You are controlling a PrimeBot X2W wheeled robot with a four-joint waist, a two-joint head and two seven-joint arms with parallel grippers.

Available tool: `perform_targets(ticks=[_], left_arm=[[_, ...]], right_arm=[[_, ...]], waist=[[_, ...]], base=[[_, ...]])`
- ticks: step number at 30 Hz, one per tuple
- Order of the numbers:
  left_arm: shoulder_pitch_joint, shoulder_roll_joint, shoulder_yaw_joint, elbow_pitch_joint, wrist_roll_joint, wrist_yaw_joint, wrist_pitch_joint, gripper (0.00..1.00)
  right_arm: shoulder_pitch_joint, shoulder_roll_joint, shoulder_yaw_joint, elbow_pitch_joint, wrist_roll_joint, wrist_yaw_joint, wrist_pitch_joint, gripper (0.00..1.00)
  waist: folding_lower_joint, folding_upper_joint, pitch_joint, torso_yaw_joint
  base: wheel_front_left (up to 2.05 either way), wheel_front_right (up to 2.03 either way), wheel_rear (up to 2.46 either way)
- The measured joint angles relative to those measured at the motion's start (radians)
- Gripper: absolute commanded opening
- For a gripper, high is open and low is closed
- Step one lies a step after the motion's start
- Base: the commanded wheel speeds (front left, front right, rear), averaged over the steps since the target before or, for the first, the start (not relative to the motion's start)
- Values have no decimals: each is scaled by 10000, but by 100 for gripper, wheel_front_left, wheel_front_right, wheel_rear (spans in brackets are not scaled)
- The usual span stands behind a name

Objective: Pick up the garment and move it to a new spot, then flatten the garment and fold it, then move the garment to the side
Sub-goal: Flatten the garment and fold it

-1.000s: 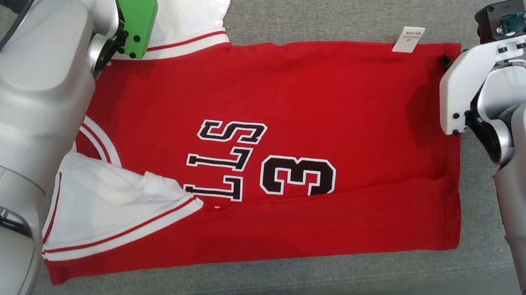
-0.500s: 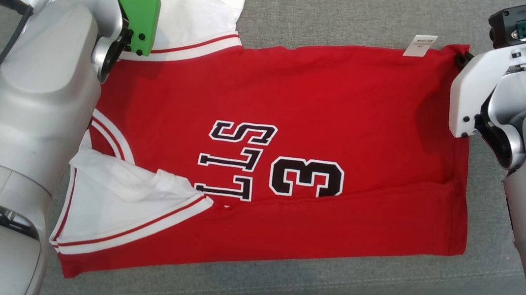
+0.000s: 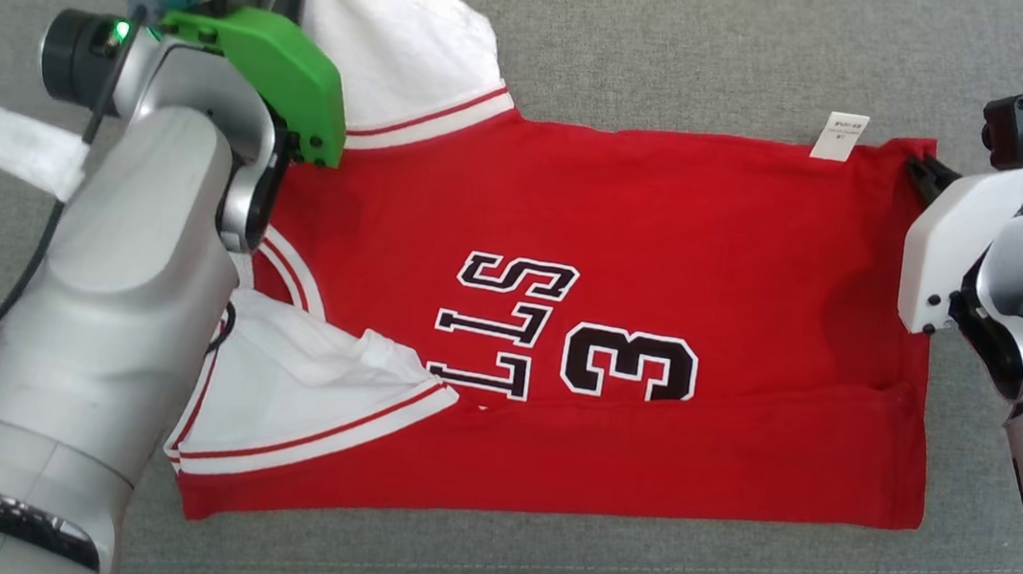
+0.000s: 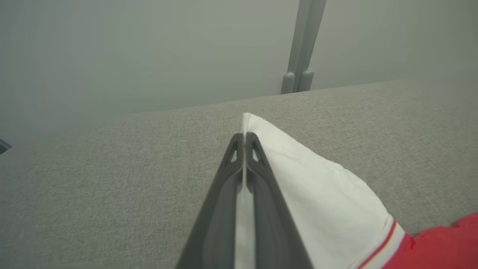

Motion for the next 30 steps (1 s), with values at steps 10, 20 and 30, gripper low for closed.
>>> perform_targets(ticks=[10, 20, 30], left_arm=[[2823, 541, -12, -3248, -117, 1076, 69, 0], [5996, 1609, -100, -6669, -267, 2293, 1409, 0], [7652, 1852, -255, -7695, -594, 2803, 1824, 0]], right_arm=[[1468, -596, -50, -828, 27, 0, -257, 0], [2768, -1413, 708, -1528, 378, 0, -368, 0], [2510, -3189, 2840, -984, 673, 0, -468, 0]], waist=[[0, 0, -1036, 379], [-1, 0, -1837, 677], [-1, 0, -2054, 904]], base=[[0, 0, 0], [0, 0, 0], [0, 0, 0]])
